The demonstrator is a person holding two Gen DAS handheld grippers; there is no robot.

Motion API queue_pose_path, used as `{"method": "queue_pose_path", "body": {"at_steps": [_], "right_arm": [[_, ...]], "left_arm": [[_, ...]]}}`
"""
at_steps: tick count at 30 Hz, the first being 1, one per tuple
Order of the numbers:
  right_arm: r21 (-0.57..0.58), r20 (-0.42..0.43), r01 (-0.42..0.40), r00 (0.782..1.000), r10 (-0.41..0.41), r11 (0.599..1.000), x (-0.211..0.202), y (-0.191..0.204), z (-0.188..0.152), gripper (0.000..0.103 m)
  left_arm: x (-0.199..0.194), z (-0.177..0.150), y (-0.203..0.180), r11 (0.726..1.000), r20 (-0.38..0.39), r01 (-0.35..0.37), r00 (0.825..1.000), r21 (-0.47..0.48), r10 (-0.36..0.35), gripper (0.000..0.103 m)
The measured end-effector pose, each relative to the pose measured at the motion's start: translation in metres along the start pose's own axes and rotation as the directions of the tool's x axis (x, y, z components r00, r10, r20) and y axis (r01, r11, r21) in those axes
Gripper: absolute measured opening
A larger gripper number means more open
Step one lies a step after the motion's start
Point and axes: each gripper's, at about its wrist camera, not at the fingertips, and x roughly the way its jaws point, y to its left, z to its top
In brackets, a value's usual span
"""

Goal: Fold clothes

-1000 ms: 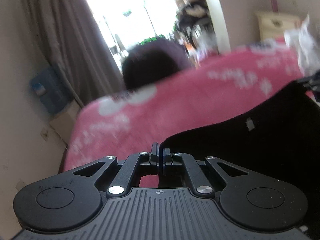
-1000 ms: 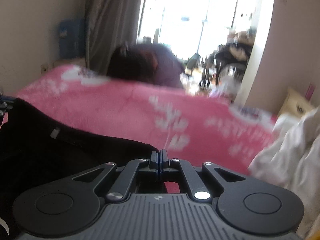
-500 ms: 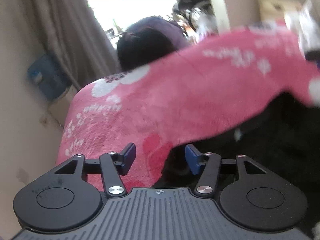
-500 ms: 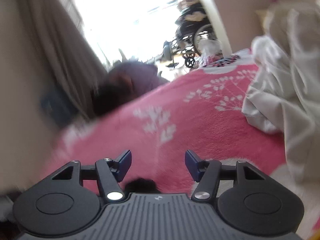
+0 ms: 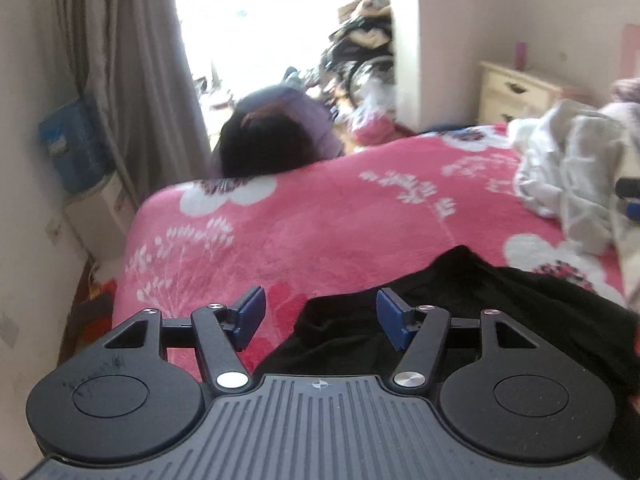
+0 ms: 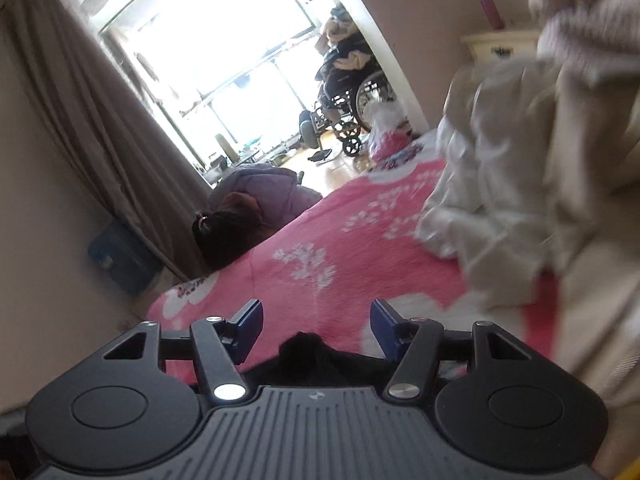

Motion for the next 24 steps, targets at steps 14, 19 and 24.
{"method": "queue_pose_path", "body": {"at_steps": [14,19,24], "right_arm": [[-0.139,0.158,0.282,0.953,-0.260,0.949,-0.216,0.032,0.051,0.050],[-0.231,0.226,0.375,0.918,-0.326,0.898,-0.272,0.059,0.066,0.048],[-0.265,0.271,0.428,0.893,-0.359,0.864,-0.310,0.084,0.075,0.047]], "left_arm": [[-0.055,-0.038,-0.050,0.977,0.062,0.178,0.981,0.115,-0.186,0.062],[-0.071,-0.023,-0.079,0.959,0.099,0.241,0.961,0.147,-0.257,0.062],[-0.092,-0.006,-0.107,0.943,0.140,0.277,0.942,0.186,-0.304,0.062]]}}
